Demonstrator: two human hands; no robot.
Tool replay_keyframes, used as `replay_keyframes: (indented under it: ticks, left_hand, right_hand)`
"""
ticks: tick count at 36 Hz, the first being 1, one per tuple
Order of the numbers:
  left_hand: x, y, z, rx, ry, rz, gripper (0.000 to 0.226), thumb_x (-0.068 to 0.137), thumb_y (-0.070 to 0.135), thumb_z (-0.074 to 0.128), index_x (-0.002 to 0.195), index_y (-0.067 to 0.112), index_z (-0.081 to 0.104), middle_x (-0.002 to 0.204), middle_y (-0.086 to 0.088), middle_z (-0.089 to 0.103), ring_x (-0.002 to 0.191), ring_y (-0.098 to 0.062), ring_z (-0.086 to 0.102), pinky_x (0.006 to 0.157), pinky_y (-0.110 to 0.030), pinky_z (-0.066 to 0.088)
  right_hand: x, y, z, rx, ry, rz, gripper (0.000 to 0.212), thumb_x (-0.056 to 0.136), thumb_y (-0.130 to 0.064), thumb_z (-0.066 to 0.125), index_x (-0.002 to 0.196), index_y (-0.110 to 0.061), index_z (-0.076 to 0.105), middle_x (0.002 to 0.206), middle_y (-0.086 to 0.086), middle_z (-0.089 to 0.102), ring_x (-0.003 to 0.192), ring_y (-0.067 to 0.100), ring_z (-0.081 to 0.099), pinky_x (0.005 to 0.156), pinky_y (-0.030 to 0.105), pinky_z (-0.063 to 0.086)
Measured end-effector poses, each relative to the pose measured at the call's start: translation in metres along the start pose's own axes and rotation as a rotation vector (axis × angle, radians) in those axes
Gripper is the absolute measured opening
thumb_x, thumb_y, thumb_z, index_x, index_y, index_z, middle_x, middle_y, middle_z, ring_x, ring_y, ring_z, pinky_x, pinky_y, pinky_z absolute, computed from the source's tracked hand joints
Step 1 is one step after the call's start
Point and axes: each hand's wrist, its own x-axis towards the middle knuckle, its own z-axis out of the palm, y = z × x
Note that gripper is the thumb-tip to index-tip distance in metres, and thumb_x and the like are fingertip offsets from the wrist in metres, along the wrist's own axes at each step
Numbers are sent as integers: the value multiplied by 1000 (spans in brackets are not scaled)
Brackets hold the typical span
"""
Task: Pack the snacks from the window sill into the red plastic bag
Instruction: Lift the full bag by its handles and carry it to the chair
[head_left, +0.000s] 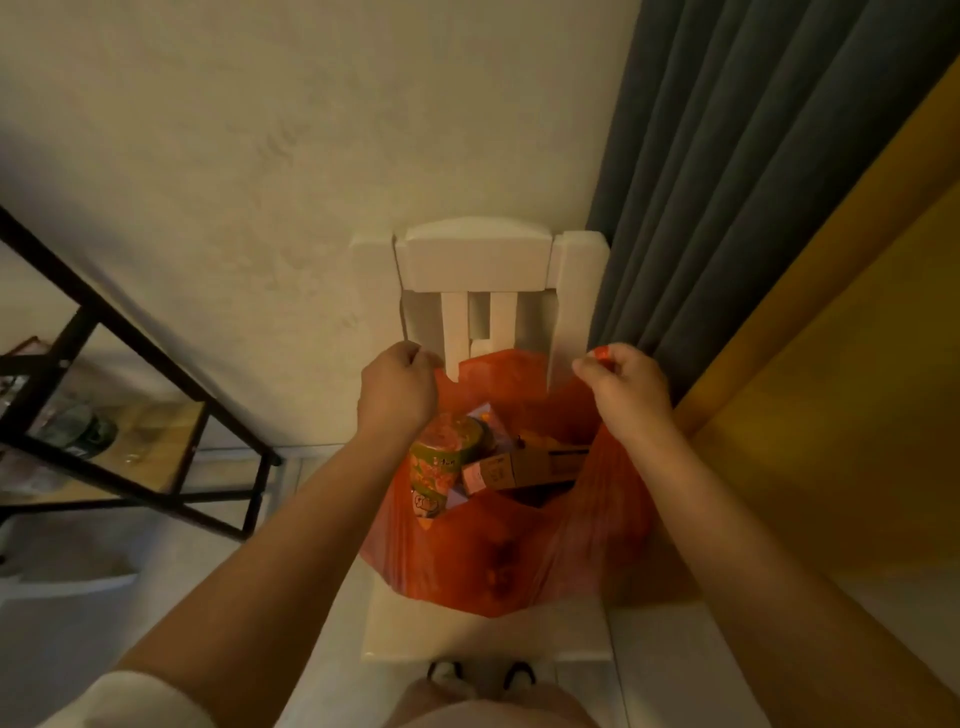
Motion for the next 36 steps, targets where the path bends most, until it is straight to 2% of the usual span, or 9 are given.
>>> replay_keyframes:
  ticks: [3, 5, 9, 14, 16, 22, 26, 30, 36]
  left_hand:
    - [6, 0, 6, 13, -32, 12, 27, 93, 13, 38, 86, 20, 63, 101, -5, 61, 92, -25, 57, 82, -37, 47]
    - [8, -2, 9, 16, -50, 25, 28, 93, 12, 38, 84, 19, 64, 99, -5, 60, 92, -23, 56, 81, -36, 46]
    - [13, -10, 14, 12, -67, 36, 29, 93, 11, 39, 90, 12, 67, 96, -5, 61, 81, -15, 53, 70, -27, 39]
    - [10, -27, 21, 2, -76, 53, 28, 96, 12, 39, 91, 9, 67, 86, -2, 61, 72, -13, 53, 60, -25, 38]
    - [8, -33, 24, 5, -88, 51, 27, 97, 14, 39, 90, 11, 65, 79, 0, 58, 67, -9, 53, 56, -21, 39]
    - [8, -54, 28, 46, -117, 89, 25, 98, 18, 42, 95, 10, 65, 81, -5, 61, 80, -22, 58, 68, -27, 39]
    - [8, -64, 29, 68, -133, 87, 25, 99, 19, 42, 101, 11, 66, 84, -8, 64, 81, -25, 60, 70, -31, 46]
    - [6, -71, 32, 89, -142, 64, 26, 99, 20, 44, 109, 9, 65, 98, -15, 68, 89, -29, 63, 81, -40, 52]
    - [1, -88, 35, 218, -157, 68, 27, 99, 22, 44, 108, 11, 67, 98, -14, 69, 87, -29, 63, 74, -31, 47]
  right_hand:
    - [13, 10, 3, -15, 21, 37, 23, 92, -34, 54, 102, -14, 62, 92, 2, 60, 87, 18, 56, 57, 22, 36]
    - [19, 16, 4, -47, 51, 55, 26, 95, -37, 47, 97, -15, 62, 87, 1, 58, 84, 18, 54, 65, 25, 36]
    - [24, 26, 6, -96, 50, 72, 36, 100, -37, 33, 84, -18, 59, 72, -6, 51, 74, 12, 50, 73, 29, 35]
    - [25, 38, 19, -140, 0, 70, 38, 101, -28, 32, 69, -24, 52, 71, -7, 49, 78, 17, 51, 71, 28, 35]
    - [24, 44, 25, -167, -17, 66, 38, 101, -27, 32, 70, -22, 53, 73, -5, 51, 77, 17, 51, 70, 27, 34]
    - [21, 62, 37, -249, -54, 66, 32, 101, -24, 31, 84, -16, 57, 85, 4, 56, 82, 19, 52, 72, 26, 34]
    - [18, 74, 42, -287, -59, 99, 32, 101, -26, 32, 80, -19, 56, 81, 4, 58, 87, 26, 57, 79, 36, 45]
    - [11, 83, 49, -260, -46, 145, 32, 100, -29, 32, 80, -22, 56, 74, -1, 61, 84, 26, 62, 85, 44, 50]
    - [0, 94, 53, -237, -17, 147, 31, 100, -28, 33, 84, -20, 58, 80, 3, 66, 83, 23, 64, 81, 38, 50]
